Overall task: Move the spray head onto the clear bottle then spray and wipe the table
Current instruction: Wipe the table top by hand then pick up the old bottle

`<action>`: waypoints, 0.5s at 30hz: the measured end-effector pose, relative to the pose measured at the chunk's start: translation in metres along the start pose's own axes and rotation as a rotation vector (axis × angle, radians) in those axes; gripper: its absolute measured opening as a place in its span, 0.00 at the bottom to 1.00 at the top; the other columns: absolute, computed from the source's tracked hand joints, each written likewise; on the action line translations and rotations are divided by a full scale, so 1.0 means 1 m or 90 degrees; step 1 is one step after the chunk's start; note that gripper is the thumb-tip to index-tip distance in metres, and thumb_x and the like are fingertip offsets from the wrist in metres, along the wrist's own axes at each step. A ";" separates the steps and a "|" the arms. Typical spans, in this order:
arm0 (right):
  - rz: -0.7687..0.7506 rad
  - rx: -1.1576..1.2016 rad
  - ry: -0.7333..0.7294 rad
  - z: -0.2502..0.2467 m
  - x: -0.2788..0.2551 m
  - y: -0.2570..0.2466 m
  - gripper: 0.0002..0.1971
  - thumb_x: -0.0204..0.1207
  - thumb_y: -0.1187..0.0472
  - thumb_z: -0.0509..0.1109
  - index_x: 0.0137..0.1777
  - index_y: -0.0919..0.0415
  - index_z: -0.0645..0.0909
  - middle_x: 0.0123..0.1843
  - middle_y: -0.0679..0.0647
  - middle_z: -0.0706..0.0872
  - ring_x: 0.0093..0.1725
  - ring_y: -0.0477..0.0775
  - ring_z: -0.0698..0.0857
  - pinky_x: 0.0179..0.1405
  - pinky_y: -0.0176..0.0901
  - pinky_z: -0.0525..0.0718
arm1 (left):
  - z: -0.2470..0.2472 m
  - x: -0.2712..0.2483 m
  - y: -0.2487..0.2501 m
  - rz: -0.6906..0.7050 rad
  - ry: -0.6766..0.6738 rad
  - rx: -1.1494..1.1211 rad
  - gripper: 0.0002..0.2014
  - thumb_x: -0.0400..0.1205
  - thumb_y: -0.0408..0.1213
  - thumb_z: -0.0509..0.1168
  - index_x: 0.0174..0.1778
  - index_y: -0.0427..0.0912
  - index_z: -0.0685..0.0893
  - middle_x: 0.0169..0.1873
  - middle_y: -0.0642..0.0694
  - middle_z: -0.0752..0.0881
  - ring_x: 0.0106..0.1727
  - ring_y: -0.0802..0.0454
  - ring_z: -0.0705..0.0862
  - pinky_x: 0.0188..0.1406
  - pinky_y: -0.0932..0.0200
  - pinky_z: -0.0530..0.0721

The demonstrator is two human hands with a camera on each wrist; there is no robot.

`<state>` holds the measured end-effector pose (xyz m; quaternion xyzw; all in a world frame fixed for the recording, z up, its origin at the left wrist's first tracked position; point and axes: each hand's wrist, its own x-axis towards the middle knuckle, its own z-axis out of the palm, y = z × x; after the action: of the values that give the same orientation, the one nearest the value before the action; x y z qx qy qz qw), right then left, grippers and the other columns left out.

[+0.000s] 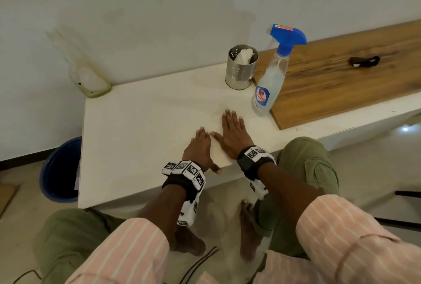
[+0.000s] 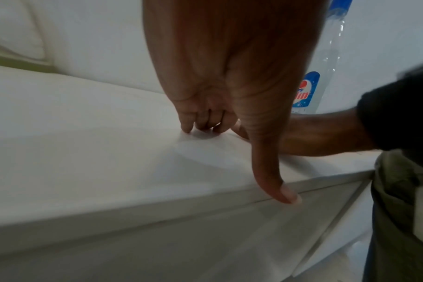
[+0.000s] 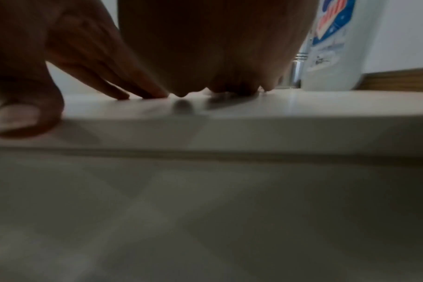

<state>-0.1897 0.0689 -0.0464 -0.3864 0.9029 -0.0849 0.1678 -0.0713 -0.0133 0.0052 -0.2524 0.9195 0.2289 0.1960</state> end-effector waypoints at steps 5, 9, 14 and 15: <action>0.099 0.063 0.067 0.007 -0.024 -0.001 0.39 0.84 0.37 0.42 0.84 0.65 0.40 0.87 0.59 0.41 0.86 0.57 0.40 0.86 0.54 0.41 | -0.005 0.000 0.005 -0.015 -0.016 0.026 0.71 0.57 0.52 0.84 0.84 0.30 0.43 0.85 0.37 0.41 0.87 0.43 0.44 0.85 0.47 0.55; -0.068 -0.031 0.043 0.017 -0.044 0.002 0.35 0.85 0.40 0.40 0.85 0.61 0.41 0.88 0.56 0.42 0.86 0.52 0.40 0.85 0.54 0.39 | -0.004 0.002 0.003 -0.013 -0.014 0.035 0.69 0.59 0.53 0.83 0.85 0.32 0.44 0.85 0.37 0.42 0.87 0.43 0.45 0.84 0.48 0.55; 0.250 0.024 0.186 0.015 -0.064 0.050 0.37 0.84 0.38 0.39 0.85 0.63 0.43 0.87 0.57 0.45 0.87 0.56 0.43 0.85 0.57 0.39 | -0.002 0.001 0.001 -0.006 -0.006 0.067 0.70 0.58 0.58 0.82 0.85 0.33 0.45 0.85 0.38 0.42 0.87 0.42 0.47 0.83 0.49 0.58; 0.297 0.050 0.198 0.015 -0.066 0.049 0.38 0.84 0.37 0.39 0.85 0.64 0.43 0.87 0.59 0.46 0.87 0.57 0.44 0.85 0.57 0.41 | -0.003 0.000 0.001 -0.008 -0.007 0.075 0.70 0.57 0.58 0.82 0.85 0.33 0.46 0.85 0.38 0.42 0.87 0.42 0.48 0.82 0.49 0.59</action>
<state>-0.1742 0.1503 -0.0584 -0.1433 0.9785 -0.1370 0.0569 -0.0730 -0.0139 0.0082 -0.2451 0.9287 0.1745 0.2168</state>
